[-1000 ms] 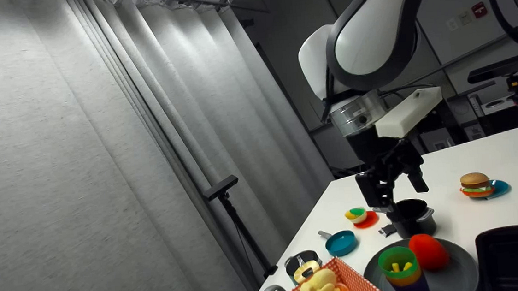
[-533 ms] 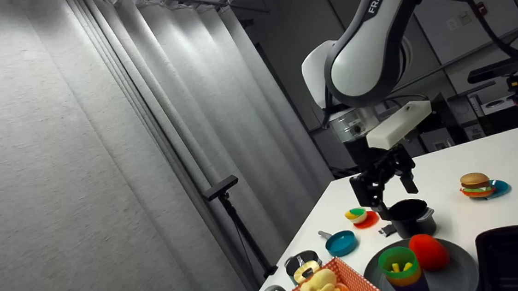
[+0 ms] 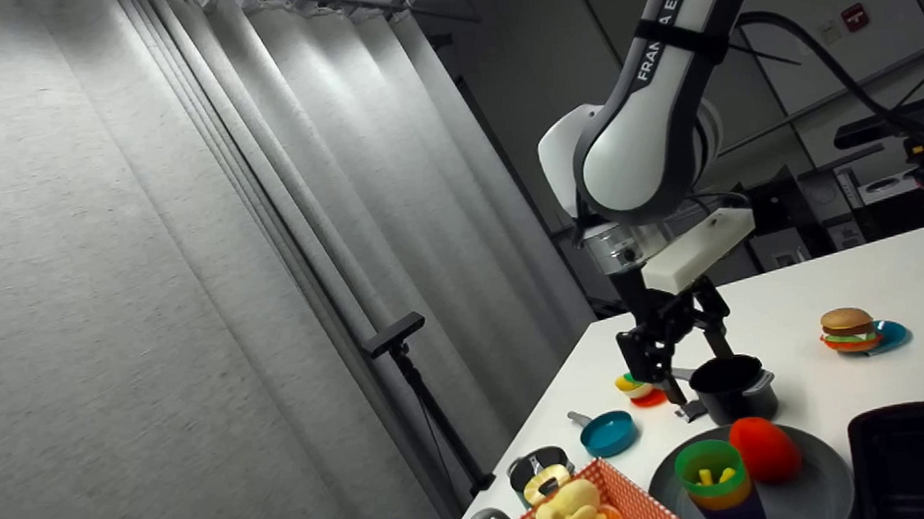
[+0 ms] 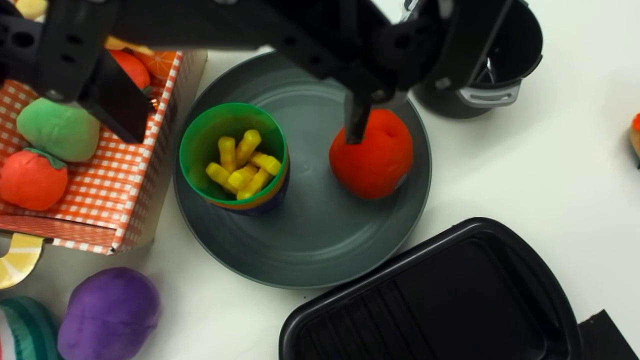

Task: Turn the cups on their side.

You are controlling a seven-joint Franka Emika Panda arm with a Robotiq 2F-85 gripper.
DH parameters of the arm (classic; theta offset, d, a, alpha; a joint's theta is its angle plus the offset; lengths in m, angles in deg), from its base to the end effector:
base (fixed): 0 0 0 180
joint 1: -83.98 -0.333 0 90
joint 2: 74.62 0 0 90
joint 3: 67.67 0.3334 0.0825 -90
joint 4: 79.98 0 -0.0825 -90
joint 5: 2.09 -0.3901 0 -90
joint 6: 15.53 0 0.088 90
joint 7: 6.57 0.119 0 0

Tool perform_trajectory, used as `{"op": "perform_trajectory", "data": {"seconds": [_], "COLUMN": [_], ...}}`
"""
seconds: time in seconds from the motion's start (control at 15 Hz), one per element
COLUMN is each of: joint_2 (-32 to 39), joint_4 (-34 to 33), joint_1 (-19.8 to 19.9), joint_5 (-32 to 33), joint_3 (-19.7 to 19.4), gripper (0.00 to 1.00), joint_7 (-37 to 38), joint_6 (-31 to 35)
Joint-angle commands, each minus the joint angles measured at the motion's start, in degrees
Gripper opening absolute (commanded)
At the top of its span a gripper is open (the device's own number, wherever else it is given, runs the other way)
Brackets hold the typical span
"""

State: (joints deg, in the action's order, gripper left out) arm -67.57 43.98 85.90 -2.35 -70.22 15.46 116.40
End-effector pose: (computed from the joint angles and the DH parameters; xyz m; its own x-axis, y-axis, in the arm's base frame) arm 0.5595 -0.0434 0.3425 0.8936 -0.4485 0.0158 -0.4485 -0.8938 -0.0042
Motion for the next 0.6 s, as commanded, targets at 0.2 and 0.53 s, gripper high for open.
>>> {"op": "perform_trajectory", "data": {"seconds": [0.2,0.53], "joint_2": [5.18,7.82], "joint_4": [-2.58,-2.21], "joint_1": [-0.25,-0.3], "joint_5": [0.82,0.28], "joint_3": [-1.7,-2.53], "gripper": [1.0,1.0], "joint_7": [1.39,0.88], "joint_6": [2.99,4.86]}}
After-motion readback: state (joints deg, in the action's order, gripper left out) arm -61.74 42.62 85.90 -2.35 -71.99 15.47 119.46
